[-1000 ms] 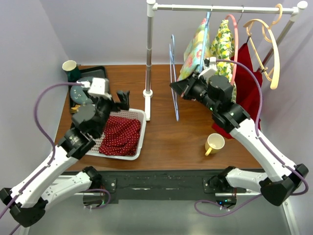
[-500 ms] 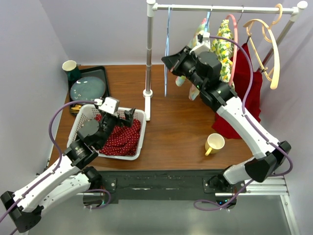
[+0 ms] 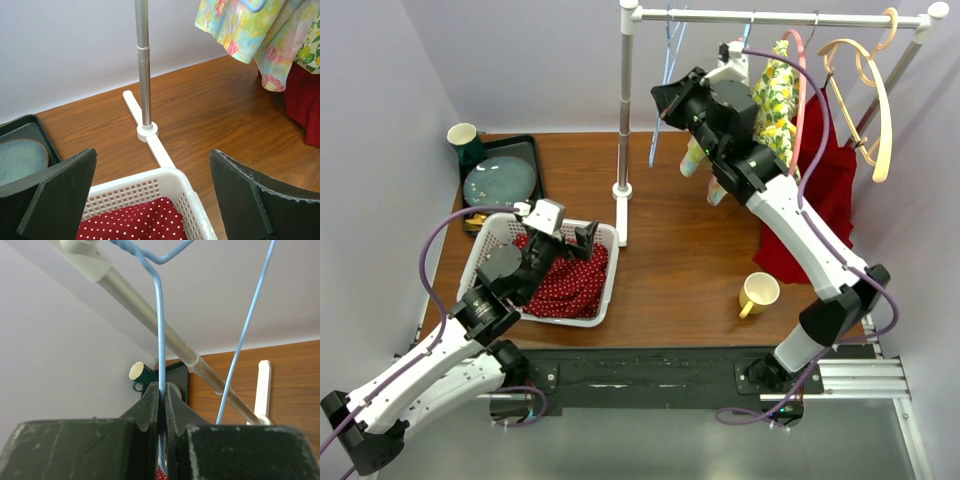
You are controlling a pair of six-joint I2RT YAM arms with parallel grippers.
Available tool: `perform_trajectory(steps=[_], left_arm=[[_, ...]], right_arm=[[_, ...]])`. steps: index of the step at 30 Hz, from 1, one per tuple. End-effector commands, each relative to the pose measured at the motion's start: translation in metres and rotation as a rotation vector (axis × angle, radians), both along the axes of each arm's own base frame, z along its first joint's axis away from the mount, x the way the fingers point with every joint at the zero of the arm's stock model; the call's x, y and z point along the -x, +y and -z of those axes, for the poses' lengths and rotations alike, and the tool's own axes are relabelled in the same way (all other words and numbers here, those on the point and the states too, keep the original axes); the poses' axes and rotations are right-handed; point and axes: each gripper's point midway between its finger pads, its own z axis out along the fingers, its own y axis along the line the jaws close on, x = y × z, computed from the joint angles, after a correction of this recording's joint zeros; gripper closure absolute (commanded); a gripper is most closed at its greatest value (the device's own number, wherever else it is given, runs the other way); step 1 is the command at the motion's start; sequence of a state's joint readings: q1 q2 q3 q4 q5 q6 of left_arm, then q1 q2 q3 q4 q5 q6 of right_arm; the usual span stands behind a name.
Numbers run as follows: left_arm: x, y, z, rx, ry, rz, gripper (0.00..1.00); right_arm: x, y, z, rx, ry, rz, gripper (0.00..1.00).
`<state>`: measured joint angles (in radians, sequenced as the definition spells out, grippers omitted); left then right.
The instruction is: Remove the skirt from the hanger
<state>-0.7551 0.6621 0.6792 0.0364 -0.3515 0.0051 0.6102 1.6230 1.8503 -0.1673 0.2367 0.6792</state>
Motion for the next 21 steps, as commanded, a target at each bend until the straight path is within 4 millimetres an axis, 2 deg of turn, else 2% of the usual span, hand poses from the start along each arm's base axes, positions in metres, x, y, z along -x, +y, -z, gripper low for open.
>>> perform_trajectory(steps=[1, 4, 5, 6, 9, 10, 12, 13, 16, 21], left_arm=[[0.001, 0.0, -0.025, 0.028, -0.062, 0.004, 0.0], [0.001, 0.001, -0.025, 0.025, -0.063, 0.001, 0.0], [0.001, 0.001, -0.025, 0.026, -0.064, -0.001, 0.0], [0.0, 0.002, -0.024, 0.024, -0.063, -0.006, 0.0], [0.0, 0.002, -0.023, 0.023, -0.062, -0.01, 0.0], [0.0, 0.002, -0.024, 0.024, -0.063, -0.007, 0.0], [0.0, 0.002, -0.025, 0.025, -0.064, -0.007, 0.0], [0.001, 0.002, -0.024, 0.025, -0.064, -0.007, 0.0], [0.0, 0.004, -0.023, 0.026, -0.062, -0.019, 0.0], [-0.001, 0.006, -0.026, 0.034, -0.064, -0.027, 0.0]], right_arm=[[-0.013, 0.005, -0.009, 0.003, -0.02, 0.017, 1.0], [-0.015, 0.006, 0.008, 0.014, 0.011, 0.018, 1.0], [-0.012, 0.003, 0.004, 0.001, -0.001, 0.021, 1.0], [-0.013, 0.003, 0.017, 0.007, 0.022, 0.027, 0.97], [-0.007, -0.003, 0.018, -0.001, 0.02, 0.034, 0.81], [-0.004, -0.003, 0.018, 0.001, 0.022, 0.03, 0.7], [0.003, -0.006, 0.017, 0.007, 0.02, 0.014, 0.58], [0.006, -0.006, 0.018, 0.014, 0.024, 0.005, 0.48], [0.023, -0.012, 0.021, 0.036, 0.032, -0.025, 0.34], [0.06, -0.025, 0.035, 0.136, 0.047, -0.1, 0.21]])
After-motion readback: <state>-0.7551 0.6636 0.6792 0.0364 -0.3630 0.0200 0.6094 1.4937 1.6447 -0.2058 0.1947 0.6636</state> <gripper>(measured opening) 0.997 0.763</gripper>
